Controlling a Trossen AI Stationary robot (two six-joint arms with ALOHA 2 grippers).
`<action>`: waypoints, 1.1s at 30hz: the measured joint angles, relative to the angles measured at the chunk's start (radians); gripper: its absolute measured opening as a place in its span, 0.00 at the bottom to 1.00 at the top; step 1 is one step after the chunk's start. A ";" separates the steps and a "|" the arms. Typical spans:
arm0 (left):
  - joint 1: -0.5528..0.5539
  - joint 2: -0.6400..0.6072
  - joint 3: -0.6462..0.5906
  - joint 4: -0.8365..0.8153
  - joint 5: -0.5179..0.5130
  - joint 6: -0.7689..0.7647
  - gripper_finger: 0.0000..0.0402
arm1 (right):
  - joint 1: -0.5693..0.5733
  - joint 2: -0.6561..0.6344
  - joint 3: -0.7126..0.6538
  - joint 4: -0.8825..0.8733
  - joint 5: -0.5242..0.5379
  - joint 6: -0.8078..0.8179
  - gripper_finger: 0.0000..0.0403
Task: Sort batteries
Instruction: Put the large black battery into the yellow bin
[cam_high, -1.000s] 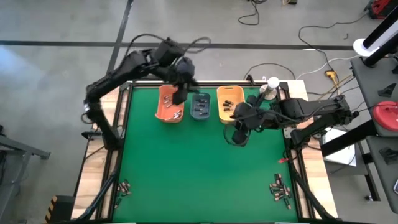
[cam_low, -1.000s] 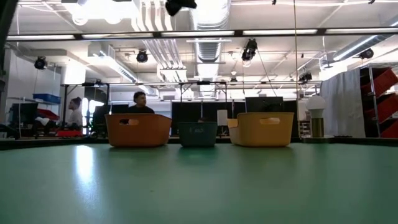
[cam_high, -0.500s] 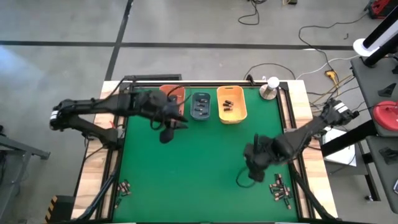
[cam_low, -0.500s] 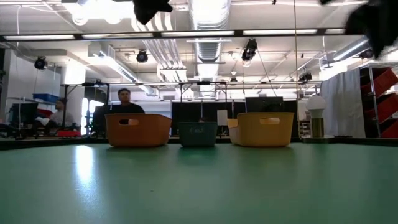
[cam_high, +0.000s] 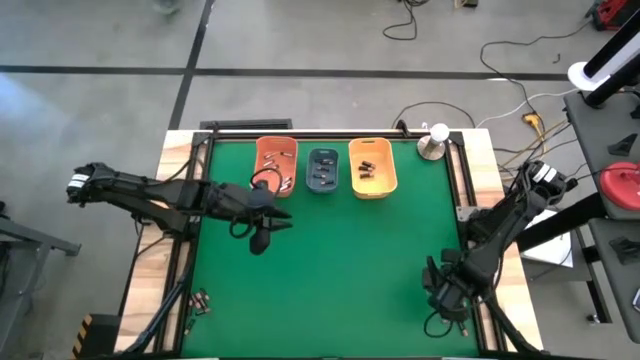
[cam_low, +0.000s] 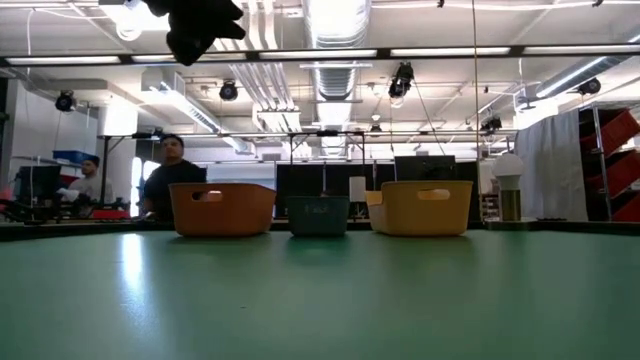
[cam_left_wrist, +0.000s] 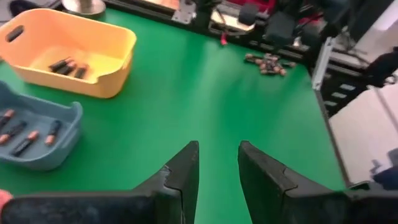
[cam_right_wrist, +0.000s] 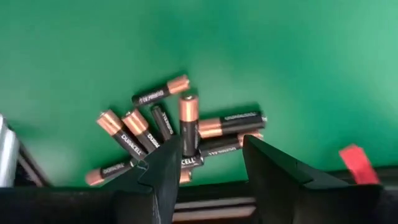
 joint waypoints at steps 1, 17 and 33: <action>-0.003 0.001 -0.005 0.019 -0.009 -0.006 0.23 | 0.009 0.000 -0.022 0.020 -0.002 0.003 0.41; -0.003 0.056 0.036 0.085 -0.027 -0.012 0.23 | 0.014 0.028 -0.099 0.162 0.027 0.056 0.39; -0.007 0.067 0.048 0.075 -0.024 -0.004 0.23 | 0.018 0.121 -0.096 0.202 0.029 0.055 0.36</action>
